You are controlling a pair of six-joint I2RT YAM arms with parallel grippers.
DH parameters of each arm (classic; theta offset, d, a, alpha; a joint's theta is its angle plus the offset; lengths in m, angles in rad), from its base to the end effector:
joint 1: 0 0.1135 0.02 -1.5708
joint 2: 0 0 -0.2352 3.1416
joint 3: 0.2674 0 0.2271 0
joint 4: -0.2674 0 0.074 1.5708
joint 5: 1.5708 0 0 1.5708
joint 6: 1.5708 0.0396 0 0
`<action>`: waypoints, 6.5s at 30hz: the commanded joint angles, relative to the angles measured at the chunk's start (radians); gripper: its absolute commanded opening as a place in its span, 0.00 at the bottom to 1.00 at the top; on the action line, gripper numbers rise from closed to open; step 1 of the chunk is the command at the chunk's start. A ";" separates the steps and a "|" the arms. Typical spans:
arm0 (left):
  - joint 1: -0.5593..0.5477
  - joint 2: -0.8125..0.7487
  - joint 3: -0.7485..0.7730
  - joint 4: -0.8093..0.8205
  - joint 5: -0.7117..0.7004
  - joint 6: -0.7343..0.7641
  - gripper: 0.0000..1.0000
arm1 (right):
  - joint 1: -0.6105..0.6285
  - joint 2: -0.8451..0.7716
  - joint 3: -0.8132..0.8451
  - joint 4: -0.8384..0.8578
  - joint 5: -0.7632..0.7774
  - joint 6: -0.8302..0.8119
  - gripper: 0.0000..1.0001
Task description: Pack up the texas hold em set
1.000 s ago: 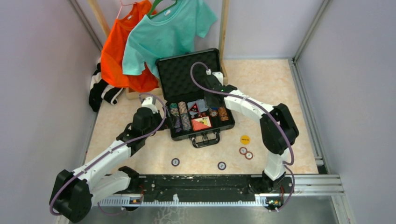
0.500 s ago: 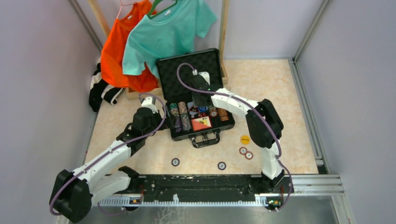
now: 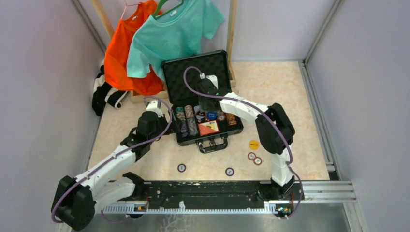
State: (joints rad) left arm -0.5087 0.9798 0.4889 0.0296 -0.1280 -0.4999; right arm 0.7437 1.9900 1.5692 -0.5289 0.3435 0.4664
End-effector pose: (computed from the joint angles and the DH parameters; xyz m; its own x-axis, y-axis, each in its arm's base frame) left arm 0.1875 -0.0988 0.2081 -0.5249 -0.2516 -0.8131 0.1500 0.9130 -0.3794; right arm 0.3070 0.2643 0.2031 -0.7564 -0.1205 -0.6429 -0.1714 0.9851 0.0170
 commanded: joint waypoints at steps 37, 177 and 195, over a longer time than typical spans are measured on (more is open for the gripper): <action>0.002 0.088 0.032 0.067 0.113 -0.003 0.98 | -0.213 -0.849 -1.000 0.090 -0.002 0.182 0.77; 0.003 0.061 -0.015 0.070 0.100 0.004 0.99 | 0.094 0.022 0.043 0.044 -0.038 -0.013 0.49; 0.003 0.060 -0.015 0.066 0.097 0.004 0.99 | 0.116 -0.086 -0.021 0.027 0.067 -0.011 0.77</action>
State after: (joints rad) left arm -0.5087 1.0561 0.4789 0.0875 -0.0193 -0.5037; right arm 0.8501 2.0071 1.5749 -0.5167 0.3202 0.4492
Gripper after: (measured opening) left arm 0.989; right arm 0.773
